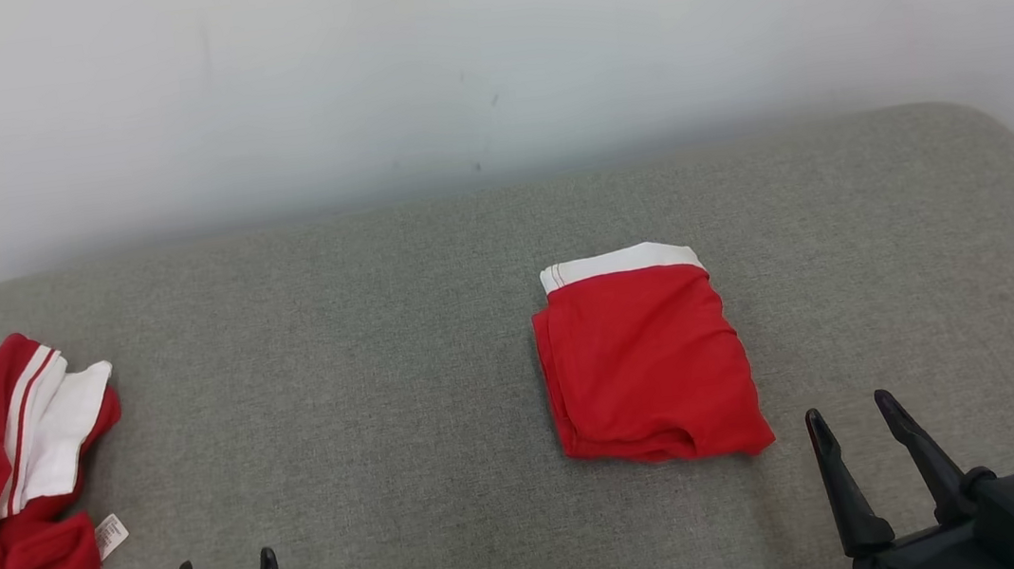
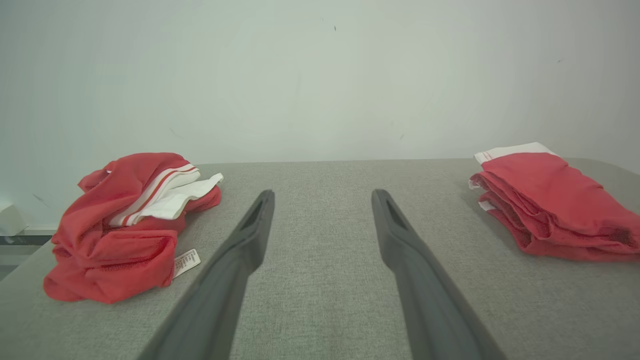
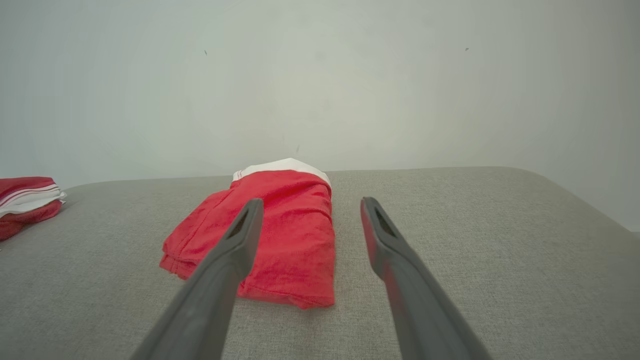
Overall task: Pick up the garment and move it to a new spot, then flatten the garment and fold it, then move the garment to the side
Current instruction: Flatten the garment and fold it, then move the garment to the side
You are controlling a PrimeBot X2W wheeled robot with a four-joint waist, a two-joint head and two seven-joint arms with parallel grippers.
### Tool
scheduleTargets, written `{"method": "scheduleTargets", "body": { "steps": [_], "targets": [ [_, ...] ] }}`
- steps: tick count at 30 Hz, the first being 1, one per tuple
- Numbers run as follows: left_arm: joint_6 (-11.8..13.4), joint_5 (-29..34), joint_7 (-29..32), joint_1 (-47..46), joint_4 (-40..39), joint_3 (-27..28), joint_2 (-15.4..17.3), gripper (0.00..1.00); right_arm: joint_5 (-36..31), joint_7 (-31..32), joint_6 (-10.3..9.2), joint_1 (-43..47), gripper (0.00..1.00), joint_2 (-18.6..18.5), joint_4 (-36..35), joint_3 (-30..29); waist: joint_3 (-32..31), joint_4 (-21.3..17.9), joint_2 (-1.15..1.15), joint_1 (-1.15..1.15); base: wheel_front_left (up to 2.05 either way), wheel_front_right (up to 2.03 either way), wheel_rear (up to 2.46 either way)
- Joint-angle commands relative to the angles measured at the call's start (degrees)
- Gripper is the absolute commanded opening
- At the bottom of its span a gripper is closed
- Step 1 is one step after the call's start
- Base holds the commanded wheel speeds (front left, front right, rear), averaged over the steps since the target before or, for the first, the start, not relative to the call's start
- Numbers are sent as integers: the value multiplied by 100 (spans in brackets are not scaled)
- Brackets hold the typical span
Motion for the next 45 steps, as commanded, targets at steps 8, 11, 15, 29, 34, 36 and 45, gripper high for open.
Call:
{"method": "scheduleTargets", "body": {
  "steps": [8, 11, 15, 29, 34, 36, 45],
  "targets": [
    [63, 36, -18, 224, -144, 20, 2, 100, -90, -3, -14, 126, 100, 72, 24, -212, -63, 50, 0, 1, 0, 0, 0],
    [44, 60, -18, 199, -168, 19, 2, 100, -107, -2, -14, 163, 100, 79, 50, -274, -54, 68, 0, 1, 0, 0, 0],
    [38, 71, -18, 203, -184, 23, 2, 100, -96, -2, -14, 171, 100, 64, 70, -303, -44, 73, 0, 1, 0, 0, 0],
    [46, 32, -18, 94, -190, 2, 2, 100, 37, -2, -14, -105, 100, 105, 246, -249, 91, 110, 0, 1, 0, 0, 0],
    [80, 39, -18, -99, -184, -206, 3, 100, 111, 76, -14, -682, 100, -112, 567, -99, 329, 230, 0, 1, 0, 0, 0],
    [83, 31, -18, -172, -171, -247, 4, 100, 134, 139, -14, -1051, 100, -174, 758, 15, 428, 264, 0, 1, 0, 0, 0],
    [76, -20, -18, -494, -64, -388, 2, 100, 334, 594, -14, -2573, 100, -450, 2272, 444, 777, 484, 0, 1, 0, 0, 0]
  ]
}}
